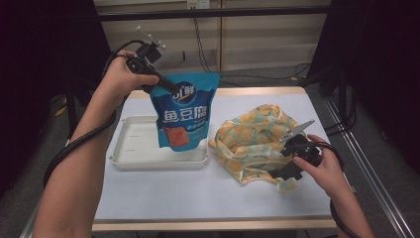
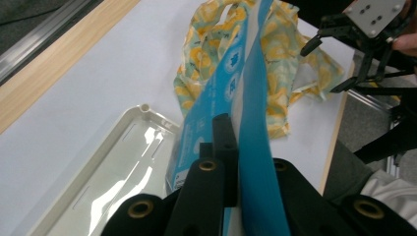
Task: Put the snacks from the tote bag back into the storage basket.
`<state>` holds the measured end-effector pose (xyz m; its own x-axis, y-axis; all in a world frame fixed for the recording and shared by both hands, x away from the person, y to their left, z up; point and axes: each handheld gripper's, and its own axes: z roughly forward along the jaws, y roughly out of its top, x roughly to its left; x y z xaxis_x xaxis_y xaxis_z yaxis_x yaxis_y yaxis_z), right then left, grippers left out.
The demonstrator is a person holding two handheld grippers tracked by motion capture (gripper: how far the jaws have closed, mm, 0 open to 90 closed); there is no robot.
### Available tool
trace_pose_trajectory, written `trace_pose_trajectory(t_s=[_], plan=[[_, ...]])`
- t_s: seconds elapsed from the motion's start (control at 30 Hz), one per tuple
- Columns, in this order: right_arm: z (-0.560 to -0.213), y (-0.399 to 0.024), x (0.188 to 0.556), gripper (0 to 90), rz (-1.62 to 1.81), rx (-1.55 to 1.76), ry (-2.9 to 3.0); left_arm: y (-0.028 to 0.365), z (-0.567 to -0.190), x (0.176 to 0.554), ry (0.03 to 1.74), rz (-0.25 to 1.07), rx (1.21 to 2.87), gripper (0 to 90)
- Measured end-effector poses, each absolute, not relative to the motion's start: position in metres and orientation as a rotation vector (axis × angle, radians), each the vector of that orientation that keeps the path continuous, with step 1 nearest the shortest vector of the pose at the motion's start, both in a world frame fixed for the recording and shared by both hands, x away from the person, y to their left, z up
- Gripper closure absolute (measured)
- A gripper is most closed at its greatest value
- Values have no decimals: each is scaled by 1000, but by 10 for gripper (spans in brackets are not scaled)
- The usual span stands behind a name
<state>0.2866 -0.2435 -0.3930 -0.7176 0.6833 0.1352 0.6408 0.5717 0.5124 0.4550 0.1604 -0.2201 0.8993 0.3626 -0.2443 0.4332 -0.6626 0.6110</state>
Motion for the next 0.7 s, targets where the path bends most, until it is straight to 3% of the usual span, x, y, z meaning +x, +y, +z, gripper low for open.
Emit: trace_pose_trajectory(t_s=[0.7], plan=[[-394,-242,287,61,827,1137,2724,172,-259,457,561,-173,2383,900]])
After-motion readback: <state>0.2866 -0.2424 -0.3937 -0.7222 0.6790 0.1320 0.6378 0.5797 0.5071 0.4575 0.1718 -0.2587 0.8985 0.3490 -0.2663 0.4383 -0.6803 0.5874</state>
